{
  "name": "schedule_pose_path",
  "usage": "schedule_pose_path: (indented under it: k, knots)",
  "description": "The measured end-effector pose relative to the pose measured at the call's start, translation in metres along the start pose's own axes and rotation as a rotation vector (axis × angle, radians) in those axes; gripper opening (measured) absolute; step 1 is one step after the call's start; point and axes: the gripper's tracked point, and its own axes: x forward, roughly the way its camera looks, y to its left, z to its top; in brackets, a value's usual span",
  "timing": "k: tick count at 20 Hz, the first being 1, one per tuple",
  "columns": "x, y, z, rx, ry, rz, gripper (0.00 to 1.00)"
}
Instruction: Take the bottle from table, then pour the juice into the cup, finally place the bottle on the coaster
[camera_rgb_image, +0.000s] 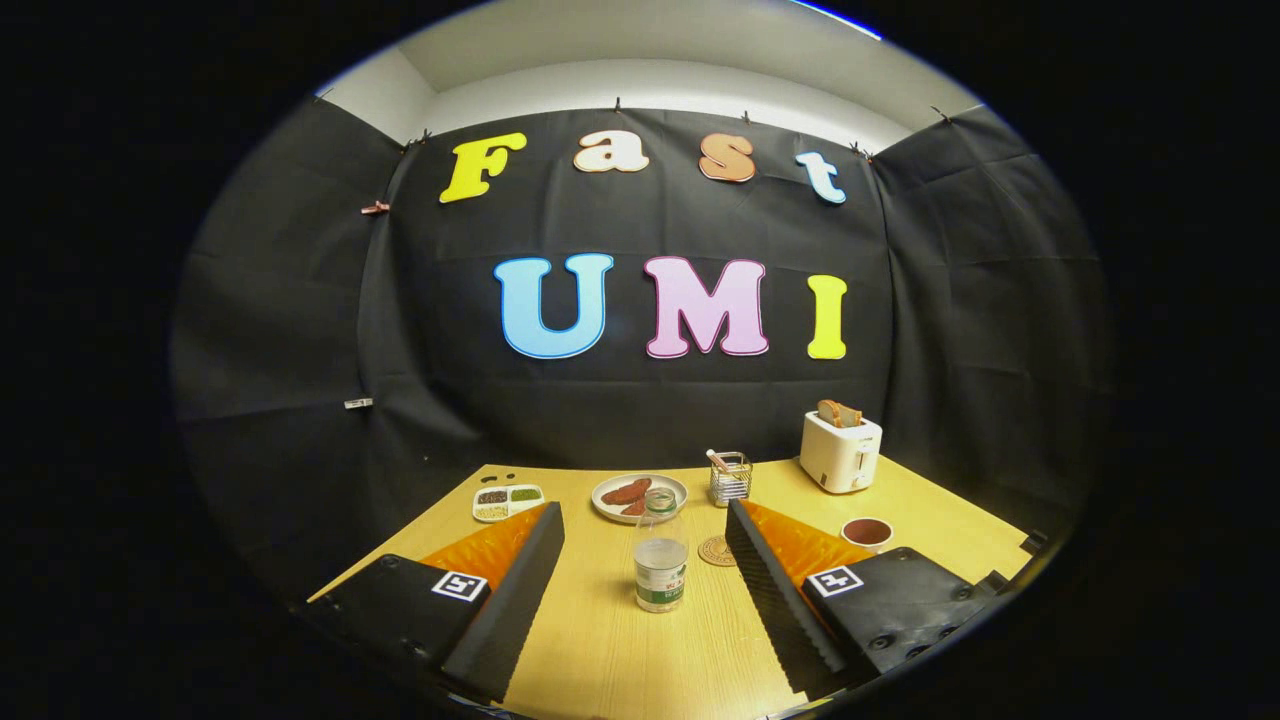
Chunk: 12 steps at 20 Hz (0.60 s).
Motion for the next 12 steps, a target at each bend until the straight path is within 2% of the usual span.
schedule_pose_path:
  k: [12]
  knots:
    - [0.012, -0.015, -0.017, -0.014, 0.049, -0.017, 1.00]
